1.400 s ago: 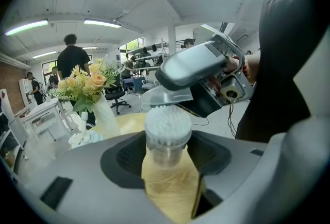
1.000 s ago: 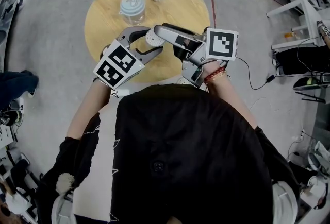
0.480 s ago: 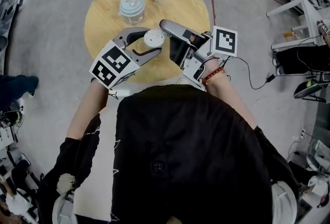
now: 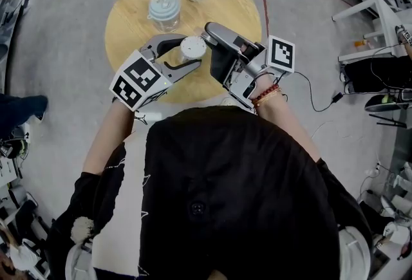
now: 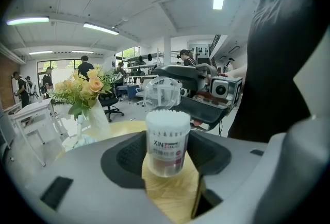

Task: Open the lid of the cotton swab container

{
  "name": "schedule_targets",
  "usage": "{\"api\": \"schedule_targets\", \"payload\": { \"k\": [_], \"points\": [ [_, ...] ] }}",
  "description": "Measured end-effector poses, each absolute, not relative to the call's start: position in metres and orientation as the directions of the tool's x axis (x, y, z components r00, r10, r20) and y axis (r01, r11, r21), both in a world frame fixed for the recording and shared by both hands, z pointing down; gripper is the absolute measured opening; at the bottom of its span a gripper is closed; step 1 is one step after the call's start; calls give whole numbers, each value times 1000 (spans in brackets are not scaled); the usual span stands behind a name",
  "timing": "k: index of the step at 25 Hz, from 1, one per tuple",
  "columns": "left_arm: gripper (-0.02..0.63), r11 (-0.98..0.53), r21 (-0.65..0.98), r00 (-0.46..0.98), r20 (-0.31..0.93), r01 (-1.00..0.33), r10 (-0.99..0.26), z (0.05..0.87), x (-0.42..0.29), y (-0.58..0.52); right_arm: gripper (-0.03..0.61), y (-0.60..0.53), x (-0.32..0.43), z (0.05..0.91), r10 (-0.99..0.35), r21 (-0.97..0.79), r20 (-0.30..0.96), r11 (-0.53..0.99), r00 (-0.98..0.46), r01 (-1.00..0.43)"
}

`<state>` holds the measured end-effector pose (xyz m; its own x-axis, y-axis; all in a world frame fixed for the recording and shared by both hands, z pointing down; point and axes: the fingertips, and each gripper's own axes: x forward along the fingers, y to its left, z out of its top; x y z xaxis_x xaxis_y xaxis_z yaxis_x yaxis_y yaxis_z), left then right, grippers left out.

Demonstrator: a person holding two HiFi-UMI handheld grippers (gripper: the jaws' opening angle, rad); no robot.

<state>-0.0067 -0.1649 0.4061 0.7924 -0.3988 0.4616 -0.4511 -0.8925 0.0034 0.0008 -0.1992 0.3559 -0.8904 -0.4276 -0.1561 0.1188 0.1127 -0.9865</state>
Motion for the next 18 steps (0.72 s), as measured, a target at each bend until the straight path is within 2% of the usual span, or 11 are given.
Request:
{"api": "schedule_targets", "payload": {
  "k": [18],
  "points": [
    [256,-903,27,821,428,-429,-377,404,-2,-161,258,-217,21,354,-489,-979,-123,204,-864,24]
  ]
}}
